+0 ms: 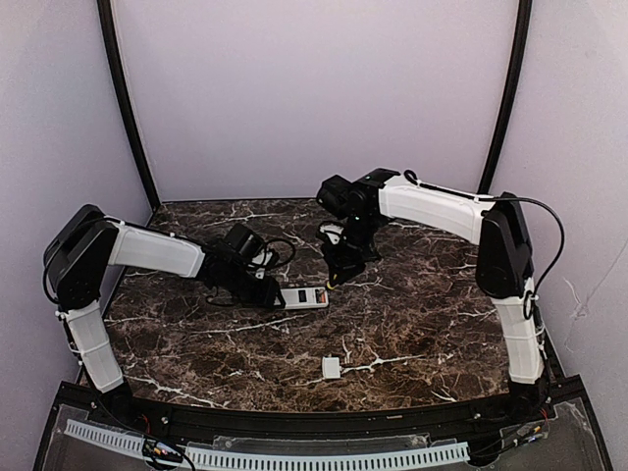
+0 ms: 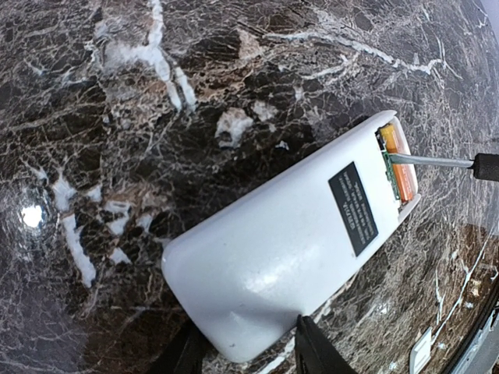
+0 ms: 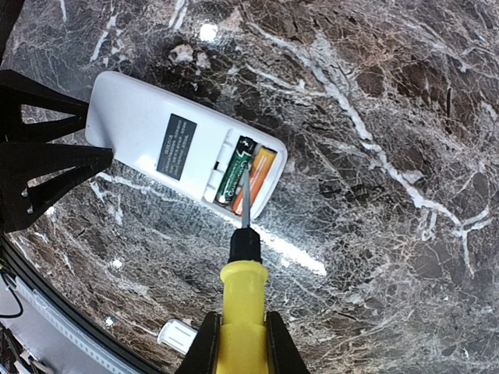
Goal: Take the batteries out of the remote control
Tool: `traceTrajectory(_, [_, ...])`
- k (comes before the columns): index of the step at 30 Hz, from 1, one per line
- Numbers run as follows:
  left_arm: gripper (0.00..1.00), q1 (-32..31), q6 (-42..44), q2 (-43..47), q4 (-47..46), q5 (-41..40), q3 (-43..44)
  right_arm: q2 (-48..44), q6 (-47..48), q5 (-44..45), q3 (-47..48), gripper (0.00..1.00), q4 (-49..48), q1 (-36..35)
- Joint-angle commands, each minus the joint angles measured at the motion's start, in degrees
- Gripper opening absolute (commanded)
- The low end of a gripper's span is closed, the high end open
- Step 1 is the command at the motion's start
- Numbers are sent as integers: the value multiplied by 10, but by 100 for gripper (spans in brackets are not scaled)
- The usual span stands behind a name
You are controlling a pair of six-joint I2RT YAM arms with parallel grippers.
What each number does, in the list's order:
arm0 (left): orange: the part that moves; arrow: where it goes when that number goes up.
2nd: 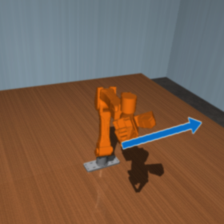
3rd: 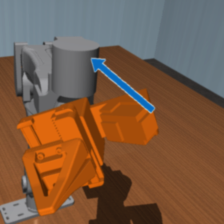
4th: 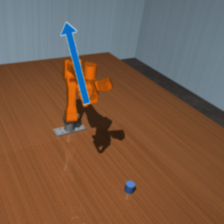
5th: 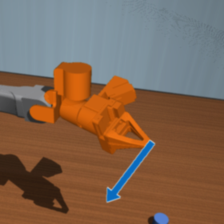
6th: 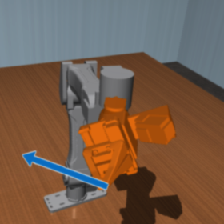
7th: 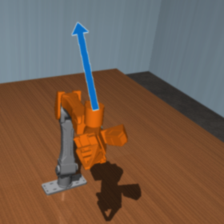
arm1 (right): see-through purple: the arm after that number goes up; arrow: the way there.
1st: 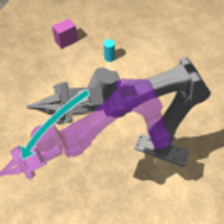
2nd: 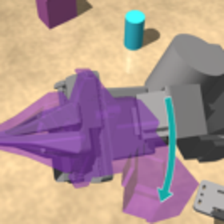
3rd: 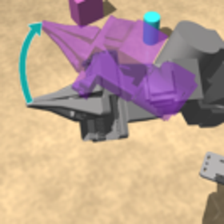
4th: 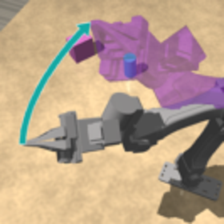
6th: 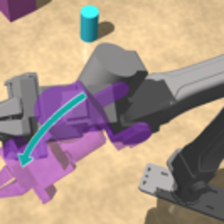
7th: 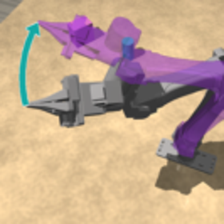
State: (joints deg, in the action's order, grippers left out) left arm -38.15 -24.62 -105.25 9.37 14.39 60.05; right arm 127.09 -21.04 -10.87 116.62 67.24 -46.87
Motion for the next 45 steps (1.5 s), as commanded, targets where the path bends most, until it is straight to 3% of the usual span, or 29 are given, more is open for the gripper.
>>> traceTrajectory(1, [39,-3,5,-18,3,2,13,33,36,-83,-69,0,-71,0])
traceTrajectory(19, [38,-3,6,-36,19,-2,36,-37,91,-212,-235,0,-211,59])
traceTrajectory(45, [38,-3,9,-48,31,-2,50,-53,98,-317,-374,0,-361,98])
